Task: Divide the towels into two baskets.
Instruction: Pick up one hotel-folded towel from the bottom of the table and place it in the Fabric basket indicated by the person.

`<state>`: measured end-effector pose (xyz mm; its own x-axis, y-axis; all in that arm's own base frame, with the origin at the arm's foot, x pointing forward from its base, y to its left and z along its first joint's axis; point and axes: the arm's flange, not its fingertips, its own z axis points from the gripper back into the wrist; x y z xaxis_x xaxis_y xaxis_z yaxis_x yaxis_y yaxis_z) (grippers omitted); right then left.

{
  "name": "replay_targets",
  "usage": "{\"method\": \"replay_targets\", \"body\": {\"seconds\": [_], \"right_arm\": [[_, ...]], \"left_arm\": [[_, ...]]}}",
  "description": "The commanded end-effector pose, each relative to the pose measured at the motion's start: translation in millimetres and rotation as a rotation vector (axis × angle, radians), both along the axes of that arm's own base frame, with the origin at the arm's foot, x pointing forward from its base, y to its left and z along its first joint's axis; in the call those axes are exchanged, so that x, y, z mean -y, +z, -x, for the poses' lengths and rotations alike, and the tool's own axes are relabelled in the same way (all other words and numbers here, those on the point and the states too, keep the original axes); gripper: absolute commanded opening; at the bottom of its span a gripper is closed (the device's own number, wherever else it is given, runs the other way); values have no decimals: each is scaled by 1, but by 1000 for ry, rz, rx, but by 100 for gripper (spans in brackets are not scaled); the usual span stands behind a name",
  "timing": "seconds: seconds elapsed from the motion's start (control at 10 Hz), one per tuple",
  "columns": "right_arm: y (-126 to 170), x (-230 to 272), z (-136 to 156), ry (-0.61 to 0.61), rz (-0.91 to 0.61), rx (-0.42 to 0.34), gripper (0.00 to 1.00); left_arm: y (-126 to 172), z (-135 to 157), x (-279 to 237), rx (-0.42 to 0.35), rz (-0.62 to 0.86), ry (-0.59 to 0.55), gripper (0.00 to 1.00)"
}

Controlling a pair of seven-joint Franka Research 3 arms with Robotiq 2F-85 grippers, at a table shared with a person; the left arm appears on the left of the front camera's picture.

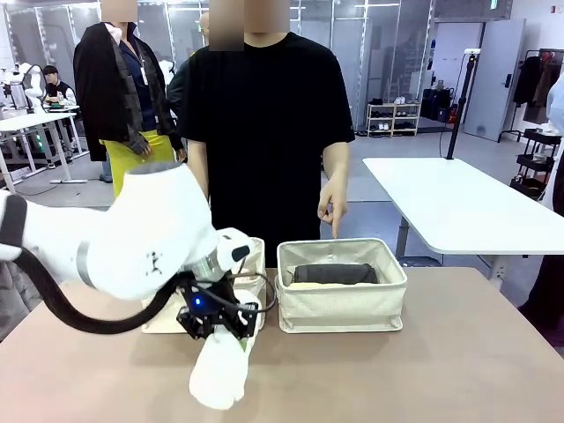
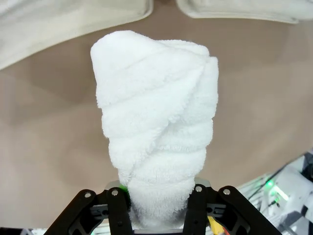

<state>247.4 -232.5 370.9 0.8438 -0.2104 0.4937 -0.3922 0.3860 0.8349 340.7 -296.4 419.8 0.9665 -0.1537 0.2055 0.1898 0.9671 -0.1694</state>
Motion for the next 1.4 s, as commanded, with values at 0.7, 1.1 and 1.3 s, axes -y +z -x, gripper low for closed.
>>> {"method": "replay_targets", "body": {"seconds": [0.7,1.1,1.3], "right_arm": [[2,-1,3,-1,-5,14,100],[2,-1,3,-1,-5,14,100],[2,-1,3,-1,-5,14,100]], "left_arm": [[43,10,7,53,-5,-108,40],[102,-41,83,371,-336,-712,40],[125,-93,134,476,-361,-1001,40]]}}
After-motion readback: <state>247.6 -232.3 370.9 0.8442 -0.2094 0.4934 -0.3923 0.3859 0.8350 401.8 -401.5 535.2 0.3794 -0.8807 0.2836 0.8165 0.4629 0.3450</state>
